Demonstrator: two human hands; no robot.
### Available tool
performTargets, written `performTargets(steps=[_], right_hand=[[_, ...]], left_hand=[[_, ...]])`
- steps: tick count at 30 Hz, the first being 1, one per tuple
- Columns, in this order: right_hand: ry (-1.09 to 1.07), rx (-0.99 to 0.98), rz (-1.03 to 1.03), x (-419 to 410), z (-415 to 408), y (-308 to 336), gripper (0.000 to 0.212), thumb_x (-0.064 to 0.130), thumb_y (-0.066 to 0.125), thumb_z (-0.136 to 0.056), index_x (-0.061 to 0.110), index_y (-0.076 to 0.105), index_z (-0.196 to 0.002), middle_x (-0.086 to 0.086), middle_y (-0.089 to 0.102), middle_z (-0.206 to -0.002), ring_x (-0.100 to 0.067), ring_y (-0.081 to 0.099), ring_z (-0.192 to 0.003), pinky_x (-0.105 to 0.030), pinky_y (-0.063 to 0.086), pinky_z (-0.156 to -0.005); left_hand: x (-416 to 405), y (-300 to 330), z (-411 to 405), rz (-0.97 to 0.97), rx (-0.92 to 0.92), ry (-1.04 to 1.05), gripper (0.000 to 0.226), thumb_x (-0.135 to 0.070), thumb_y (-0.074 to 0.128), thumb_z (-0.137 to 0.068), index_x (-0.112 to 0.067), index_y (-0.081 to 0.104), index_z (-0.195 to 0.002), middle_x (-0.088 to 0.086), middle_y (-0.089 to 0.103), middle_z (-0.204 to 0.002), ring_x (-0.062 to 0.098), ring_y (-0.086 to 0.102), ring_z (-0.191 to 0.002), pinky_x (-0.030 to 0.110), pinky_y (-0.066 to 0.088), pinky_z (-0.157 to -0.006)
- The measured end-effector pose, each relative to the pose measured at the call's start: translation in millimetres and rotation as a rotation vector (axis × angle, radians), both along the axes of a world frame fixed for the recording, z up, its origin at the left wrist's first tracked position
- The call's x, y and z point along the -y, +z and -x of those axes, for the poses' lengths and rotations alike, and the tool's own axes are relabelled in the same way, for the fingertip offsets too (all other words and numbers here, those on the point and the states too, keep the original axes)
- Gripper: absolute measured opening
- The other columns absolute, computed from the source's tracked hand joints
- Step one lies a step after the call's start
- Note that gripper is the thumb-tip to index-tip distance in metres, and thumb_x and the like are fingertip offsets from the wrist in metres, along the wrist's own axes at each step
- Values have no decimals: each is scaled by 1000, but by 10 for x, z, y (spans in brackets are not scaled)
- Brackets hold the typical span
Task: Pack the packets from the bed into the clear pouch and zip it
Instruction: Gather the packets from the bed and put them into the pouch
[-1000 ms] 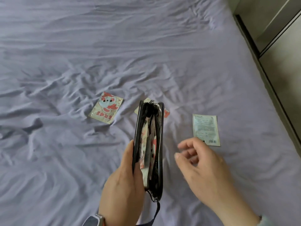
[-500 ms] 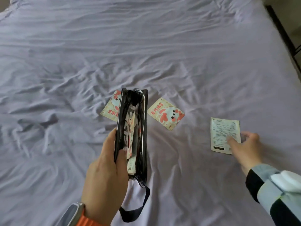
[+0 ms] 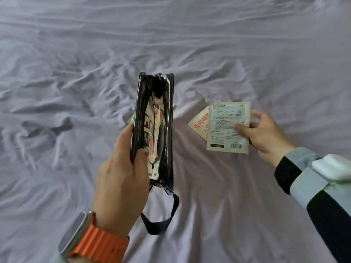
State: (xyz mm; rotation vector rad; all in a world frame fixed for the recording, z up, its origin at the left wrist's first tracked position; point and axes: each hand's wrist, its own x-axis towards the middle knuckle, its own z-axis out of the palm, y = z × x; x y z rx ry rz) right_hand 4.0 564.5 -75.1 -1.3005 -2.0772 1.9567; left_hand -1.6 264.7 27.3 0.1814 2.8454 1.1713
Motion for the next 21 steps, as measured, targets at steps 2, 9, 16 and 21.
performTargets(steps=[2, 9, 16, 21], right_hand=[[120, 66, -48, 119, 205, -23, 86, 12, 80, -80, 17, 32, -150, -11, 65, -118, -26, 68, -101, -47, 54, -94], [431, 396, -487, 394, 607, -182, 30, 45, 83, -60, 28, 64, -77, -8, 73, -105, -31, 67, -101, -49, 55, -91], [276, -76, 26, 886, 1328, 140, 46, 13, 82, -78, 8, 60, -118, -13, 73, -112, -28, 74, -95, -49, 61, -79], [184, 86, 284, 1452, 1533, -192, 22, 2, 80, -77, 4, 69, -96, -21, 76, -102, -33, 75, -85, -55, 61, -79]], left_hand=[[107, -12, 98, -1, -13, 20, 46, -21, 45, -93, -37, 42, -136, -9, 73, -90, 25, 70, -77, 50, 57, -65], [492, -102, 551, -120, 40, 109, 44, -36, 41, -88, -62, 41, -123, -23, 68, -103, 24, 71, -92, 56, 58, -65], [662, -176, 896, -228, 51, 154, 47, -40, 41, -85, -62, 42, -126, -20, 68, -111, 19, 67, -106, 58, 57, -70], [847, -260, 988, -239, 33, 185, 47, -40, 41, -85, -62, 42, -127, -12, 70, -113, 18, 68, -106, 58, 56, -72]])
